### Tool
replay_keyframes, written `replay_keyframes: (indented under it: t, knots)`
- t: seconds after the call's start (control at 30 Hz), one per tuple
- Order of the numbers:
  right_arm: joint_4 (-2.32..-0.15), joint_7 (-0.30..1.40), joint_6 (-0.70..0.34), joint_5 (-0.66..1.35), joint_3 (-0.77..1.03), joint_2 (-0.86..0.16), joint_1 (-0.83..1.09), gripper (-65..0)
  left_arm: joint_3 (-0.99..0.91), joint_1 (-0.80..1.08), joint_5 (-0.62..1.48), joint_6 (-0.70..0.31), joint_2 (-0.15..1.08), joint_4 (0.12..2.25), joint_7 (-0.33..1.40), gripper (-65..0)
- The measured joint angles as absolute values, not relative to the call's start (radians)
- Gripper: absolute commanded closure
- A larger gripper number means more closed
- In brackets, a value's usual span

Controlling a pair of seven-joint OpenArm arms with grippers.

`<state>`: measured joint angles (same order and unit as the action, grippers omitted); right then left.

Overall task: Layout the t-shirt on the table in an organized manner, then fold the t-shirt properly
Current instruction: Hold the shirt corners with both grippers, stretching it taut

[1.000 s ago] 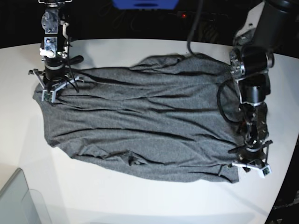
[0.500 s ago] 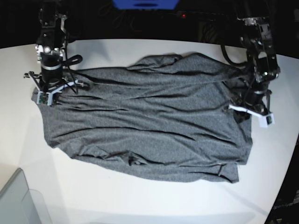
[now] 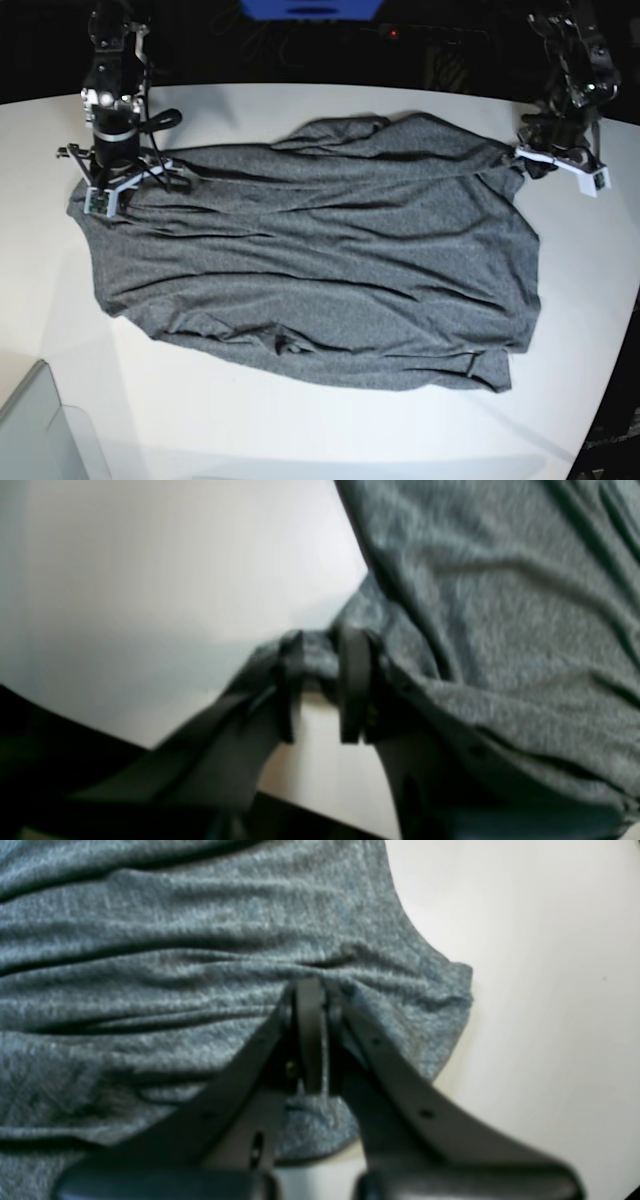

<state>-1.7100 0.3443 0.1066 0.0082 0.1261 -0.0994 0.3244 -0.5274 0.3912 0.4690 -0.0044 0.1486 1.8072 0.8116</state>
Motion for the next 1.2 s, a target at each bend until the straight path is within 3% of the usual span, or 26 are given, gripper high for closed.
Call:
replay_keyframes:
  t: [0.4,0.6,0.87,1.2]
  knots:
    - [-1.71,0.344,0.107,0.008,0.126,-0.099,0.325,0.0,-0.625,0.479,0.465,-0.004,0.149,1.807,0.816,-13.6]
    - [-1.71,0.344,0.107,0.008,0.126,-0.1,0.327,0.0,-0.618,0.483,0.469,-0.003,0.177,1.816,0.809,-37.5]
    - [-1.71,0.344,0.107,0.008,0.126,-0.1,0.332,0.0,-0.618,0.45,0.463,-0.003,0.176,1.741,0.818,-24.6]
    - [-1.71,0.343,0.107,0.008,0.128,-0.099,0.356,0.0,-0.532,0.407,0.469,-0.004,0.189,1.702,0.817,-24.1]
